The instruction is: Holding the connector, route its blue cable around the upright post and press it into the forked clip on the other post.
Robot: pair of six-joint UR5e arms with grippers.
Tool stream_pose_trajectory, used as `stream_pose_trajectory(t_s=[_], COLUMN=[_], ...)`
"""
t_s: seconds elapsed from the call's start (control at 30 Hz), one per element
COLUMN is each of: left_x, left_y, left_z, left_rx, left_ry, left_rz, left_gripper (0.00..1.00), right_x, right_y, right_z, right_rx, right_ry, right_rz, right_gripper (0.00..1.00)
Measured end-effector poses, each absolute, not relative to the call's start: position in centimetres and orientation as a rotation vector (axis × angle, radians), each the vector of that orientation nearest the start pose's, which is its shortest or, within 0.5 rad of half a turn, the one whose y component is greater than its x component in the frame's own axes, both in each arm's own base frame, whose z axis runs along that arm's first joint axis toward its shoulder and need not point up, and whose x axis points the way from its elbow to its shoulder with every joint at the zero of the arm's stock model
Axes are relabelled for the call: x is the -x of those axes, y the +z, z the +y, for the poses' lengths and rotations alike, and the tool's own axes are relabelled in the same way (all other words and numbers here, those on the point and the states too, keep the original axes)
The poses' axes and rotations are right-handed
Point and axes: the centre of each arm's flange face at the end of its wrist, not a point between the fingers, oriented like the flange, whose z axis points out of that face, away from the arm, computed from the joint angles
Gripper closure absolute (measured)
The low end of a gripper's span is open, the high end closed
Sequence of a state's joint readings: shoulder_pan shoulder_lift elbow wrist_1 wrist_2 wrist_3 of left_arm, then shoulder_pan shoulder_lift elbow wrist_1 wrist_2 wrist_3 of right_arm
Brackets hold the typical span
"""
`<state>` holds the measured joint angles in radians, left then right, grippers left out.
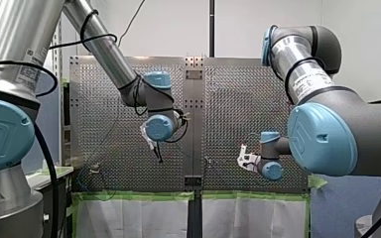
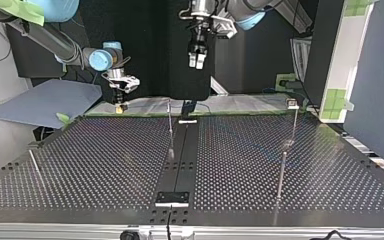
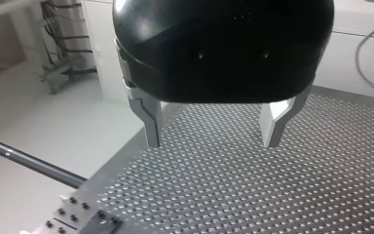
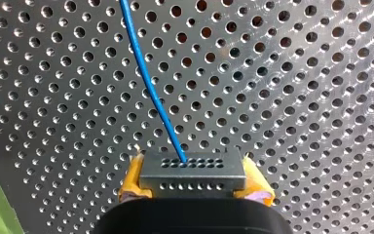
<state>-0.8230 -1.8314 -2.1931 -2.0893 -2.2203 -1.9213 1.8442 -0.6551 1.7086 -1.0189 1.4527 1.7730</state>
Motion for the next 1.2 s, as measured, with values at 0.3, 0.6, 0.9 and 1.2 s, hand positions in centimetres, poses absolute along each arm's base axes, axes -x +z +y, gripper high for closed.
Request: stream_pose_trajectory(t_s=[0.3,0.6,0.9,1.2], left_x=[-24.4,-22.4,-20.2,-17.9], left_y=[15.5,11.7,9.9,8.4], left_z=[-36.6,-34.6,-32.3,-29.9], left_rx=[0.202,0.171,0.133,0.099], left_ry=[-0.525,-0.514,-0.470,-0.422], left_rz=[1.467,1.514,1.569,1.628], left_gripper=[0.01,0.01,0.01,0.01], right_x=[-30.9,-30.3,-28.5,-27.3], right_y=[-2.2,-2.2,-2.1,-0.5], right_z=[-56.5,-56.8,-57.8,-58.9], right_rx=[-1.453,-1.445,-1.440,-1.436], right_ry=[1.609,1.599,1.610,1.671], right_rz=[-1.207,-1.216,-1.221,-1.213], right_gripper=[1.00,1.00,1.00,1.00])
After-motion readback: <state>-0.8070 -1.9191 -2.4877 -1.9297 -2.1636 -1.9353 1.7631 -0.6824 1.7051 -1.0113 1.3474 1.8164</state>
